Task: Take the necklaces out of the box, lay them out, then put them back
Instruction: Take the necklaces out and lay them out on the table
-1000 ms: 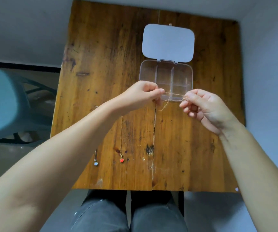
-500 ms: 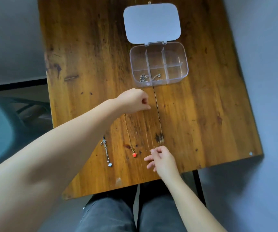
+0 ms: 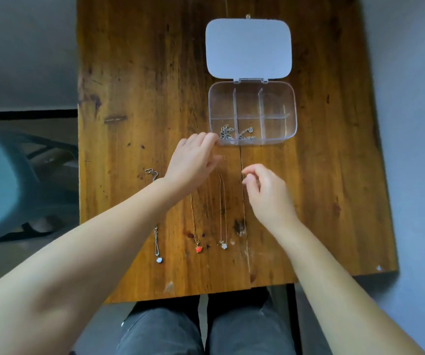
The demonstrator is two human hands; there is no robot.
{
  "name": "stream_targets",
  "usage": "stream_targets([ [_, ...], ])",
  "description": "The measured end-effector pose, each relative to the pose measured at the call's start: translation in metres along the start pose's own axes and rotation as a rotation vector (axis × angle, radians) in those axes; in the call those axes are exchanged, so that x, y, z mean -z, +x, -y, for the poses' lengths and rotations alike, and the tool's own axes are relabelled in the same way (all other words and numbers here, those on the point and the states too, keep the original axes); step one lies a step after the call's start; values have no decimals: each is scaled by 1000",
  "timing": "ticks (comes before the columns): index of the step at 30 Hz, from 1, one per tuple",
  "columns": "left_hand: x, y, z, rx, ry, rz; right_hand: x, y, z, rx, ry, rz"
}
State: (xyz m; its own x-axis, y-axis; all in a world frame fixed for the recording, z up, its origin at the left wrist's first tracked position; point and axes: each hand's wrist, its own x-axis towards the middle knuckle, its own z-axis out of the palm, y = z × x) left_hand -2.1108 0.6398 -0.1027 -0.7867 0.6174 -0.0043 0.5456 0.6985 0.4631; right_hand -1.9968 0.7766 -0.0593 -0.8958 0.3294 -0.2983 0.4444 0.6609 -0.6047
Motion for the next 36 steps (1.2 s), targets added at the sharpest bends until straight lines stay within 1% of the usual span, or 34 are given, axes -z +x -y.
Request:
stream_targets([
  [2, 4, 4, 1, 65, -31, -15, 16, 51, 13, 145, -77, -11],
  [4, 3, 8, 1, 69, -7, -18, 20, 95, 25, 254, -257, 117],
  [6, 2, 11, 0, 76, 10, -50, 17, 122, 32, 346, -526, 293],
  [7, 1, 13, -1, 92, 5, -72, 14, 130, 33, 395, -654, 345],
  [9, 2, 17, -4, 126, -3, -109, 10, 135, 33, 485, -820, 373],
  [11, 1, 18, -5, 139, 6, -130, 9, 134, 33, 533, -881, 377],
  [14, 0, 17, -6, 138, 21, -141, 10, 135, 30, 559, -858, 407],
  [19, 3, 17, -9, 147, 40, -140, 14, 145, 31, 477, -739, 568],
  [21, 4, 18, -9, 147, 38, -131, 17, 148, 32, 453, -633, 602],
  [23, 4, 18, -11, 157, 26, -116, 22, 147, 32, 458, -511, 579],
  [25, 5, 18, -14, 185, 46, -102, 28, 140, 29, 466, -415, 505],
  [27, 9, 19, -18, 200, 42, -114, 37, 129, 28, 430, -280, 439],
  [29, 14, 19, -28, 157, -57, -124, 50, 118, 29, 332, -18, 442],
  [31, 23, 23, -47, 62, -243, -34, 75, 95, 24, 236, 255, 378],
  [34, 33, 27, -57, 172, -491, 38, 93, 78, 11, 168, 446, 330],
  [36, 38, 28, -57, 205, -607, 64, 104, 61, -6, 65, 562, 253],
])
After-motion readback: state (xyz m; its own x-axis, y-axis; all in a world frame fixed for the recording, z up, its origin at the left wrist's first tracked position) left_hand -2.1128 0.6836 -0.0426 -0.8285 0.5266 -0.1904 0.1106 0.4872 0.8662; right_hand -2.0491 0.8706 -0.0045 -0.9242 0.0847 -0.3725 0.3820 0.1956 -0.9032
